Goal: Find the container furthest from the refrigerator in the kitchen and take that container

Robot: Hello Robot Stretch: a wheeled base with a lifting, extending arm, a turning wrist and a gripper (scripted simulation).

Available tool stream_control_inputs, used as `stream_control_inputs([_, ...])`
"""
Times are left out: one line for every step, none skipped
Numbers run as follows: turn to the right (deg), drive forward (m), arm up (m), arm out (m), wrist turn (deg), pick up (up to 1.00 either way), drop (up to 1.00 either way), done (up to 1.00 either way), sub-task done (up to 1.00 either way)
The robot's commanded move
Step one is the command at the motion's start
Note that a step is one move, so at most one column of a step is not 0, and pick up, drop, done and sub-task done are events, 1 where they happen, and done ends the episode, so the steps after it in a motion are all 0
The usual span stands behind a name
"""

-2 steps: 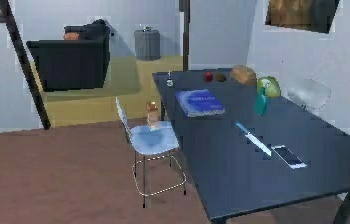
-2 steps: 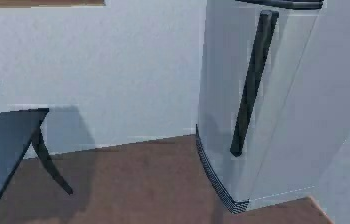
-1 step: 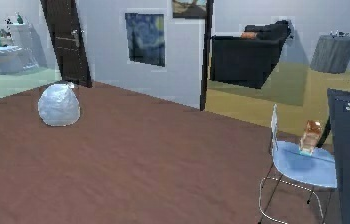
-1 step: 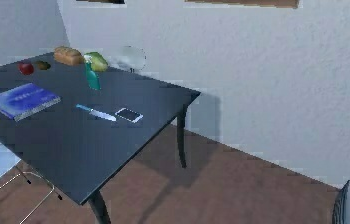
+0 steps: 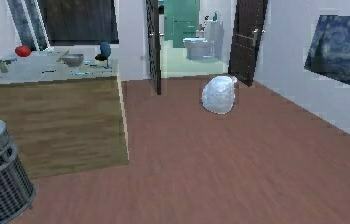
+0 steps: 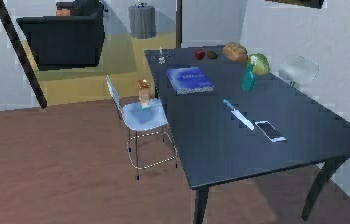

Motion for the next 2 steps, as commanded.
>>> stream_control_inputs([-9.0,0.0,0.0,0.0,0.0,0.0,0.0,0.0,0.0])
stream_control_inputs([0.0,1.0,0.0,0.0,0.0,0.0,0.0,0.0,0.0])
